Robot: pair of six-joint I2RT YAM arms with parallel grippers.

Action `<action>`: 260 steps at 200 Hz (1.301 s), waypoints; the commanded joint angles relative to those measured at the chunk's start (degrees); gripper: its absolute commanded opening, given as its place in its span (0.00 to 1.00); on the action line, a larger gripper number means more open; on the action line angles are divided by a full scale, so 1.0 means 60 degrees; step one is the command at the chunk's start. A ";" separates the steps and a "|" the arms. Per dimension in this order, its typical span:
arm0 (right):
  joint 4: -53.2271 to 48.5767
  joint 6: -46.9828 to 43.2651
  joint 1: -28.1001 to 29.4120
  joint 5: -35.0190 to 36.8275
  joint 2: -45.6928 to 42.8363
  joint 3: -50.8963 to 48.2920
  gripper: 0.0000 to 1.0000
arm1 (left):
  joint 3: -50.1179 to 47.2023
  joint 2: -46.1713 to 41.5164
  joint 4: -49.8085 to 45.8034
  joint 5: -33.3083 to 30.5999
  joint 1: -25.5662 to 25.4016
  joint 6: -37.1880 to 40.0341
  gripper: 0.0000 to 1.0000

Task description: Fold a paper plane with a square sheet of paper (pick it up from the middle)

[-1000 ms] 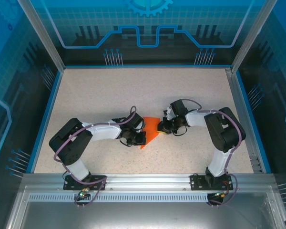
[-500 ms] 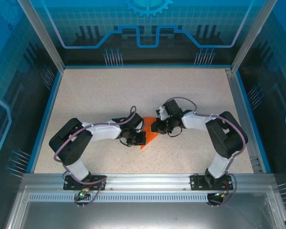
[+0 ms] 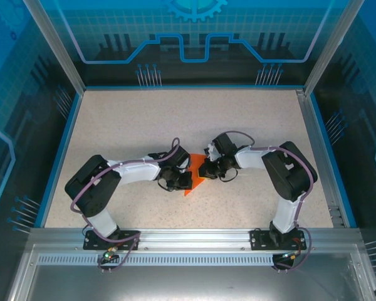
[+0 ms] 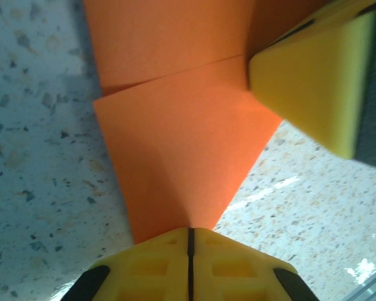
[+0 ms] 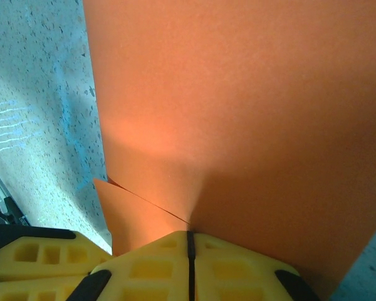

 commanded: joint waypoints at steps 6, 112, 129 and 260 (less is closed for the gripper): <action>-0.0463 -0.0152 0.0088 0.0828 0.0667 -0.0176 0.08 | 0.0617 -0.0394 -0.0122 0.0705 0.0210 -0.0225 0.09; -0.0477 0.0024 0.0091 0.0895 0.0660 -0.0176 0.08 | 0.0416 0.0759 0.1472 0.2201 0.0514 -0.1215 0.12; -0.0462 0.0052 0.0088 0.0881 0.0703 -0.0176 0.08 | 0.0388 0.0895 0.1527 0.2206 0.0512 -0.1212 0.12; -0.0499 0.0036 0.0083 0.0928 0.0744 -0.0176 0.09 | 0.1236 0.1907 0.0038 0.1082 0.0119 -0.0473 0.11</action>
